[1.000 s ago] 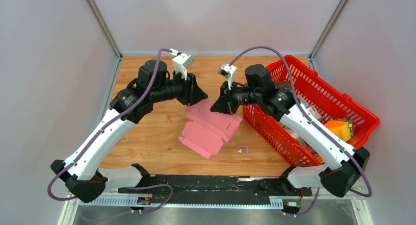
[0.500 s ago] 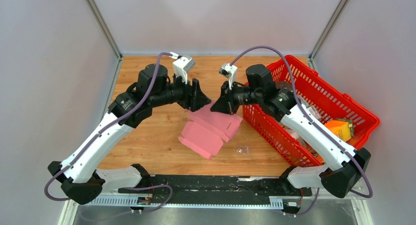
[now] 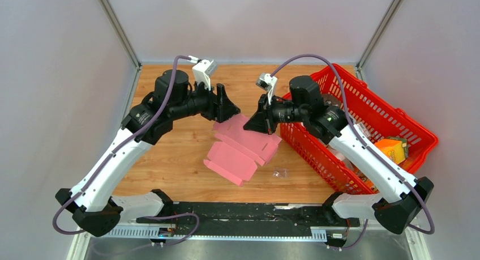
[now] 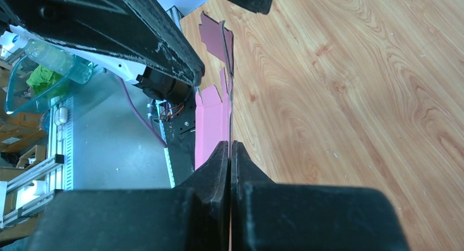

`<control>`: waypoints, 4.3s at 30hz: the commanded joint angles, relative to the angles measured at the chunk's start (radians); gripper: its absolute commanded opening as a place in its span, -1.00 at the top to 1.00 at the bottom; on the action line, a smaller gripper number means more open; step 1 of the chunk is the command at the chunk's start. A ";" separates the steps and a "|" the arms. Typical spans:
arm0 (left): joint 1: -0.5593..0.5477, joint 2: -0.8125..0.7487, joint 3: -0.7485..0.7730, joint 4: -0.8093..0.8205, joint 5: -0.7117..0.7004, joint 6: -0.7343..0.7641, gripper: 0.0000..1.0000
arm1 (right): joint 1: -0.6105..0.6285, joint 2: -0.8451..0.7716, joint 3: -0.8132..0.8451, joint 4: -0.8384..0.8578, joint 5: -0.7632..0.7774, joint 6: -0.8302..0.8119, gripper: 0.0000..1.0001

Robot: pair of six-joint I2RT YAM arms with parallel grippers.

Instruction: Fold the paper box

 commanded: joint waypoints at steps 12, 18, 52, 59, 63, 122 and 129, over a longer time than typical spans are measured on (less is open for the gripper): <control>-0.091 -0.046 -0.080 0.096 0.020 -0.036 -0.07 | 0.000 0.010 -0.002 0.064 -0.024 0.028 1.00; -0.133 -0.066 -0.086 0.085 -0.011 -0.033 -0.08 | 0.000 0.050 0.010 0.051 -0.026 0.033 1.00; -0.116 -0.257 -0.193 0.050 -0.117 0.001 -0.30 | -0.023 0.018 -0.002 0.023 0.004 0.074 1.00; 0.157 -0.454 -0.320 -0.117 -0.088 -0.002 -0.17 | -0.036 0.002 -0.030 0.092 -0.027 0.131 1.00; 0.313 -0.483 -0.443 -0.011 0.117 -0.040 0.02 | -0.051 0.005 -0.021 0.103 -0.052 0.146 1.00; 0.242 -0.336 -0.495 0.150 0.191 -0.096 0.56 | -0.076 0.076 -0.044 0.204 -0.082 0.240 1.00; 0.171 -0.348 -0.508 0.171 0.147 -0.128 0.61 | -0.076 0.088 -0.047 0.247 -0.079 0.307 1.00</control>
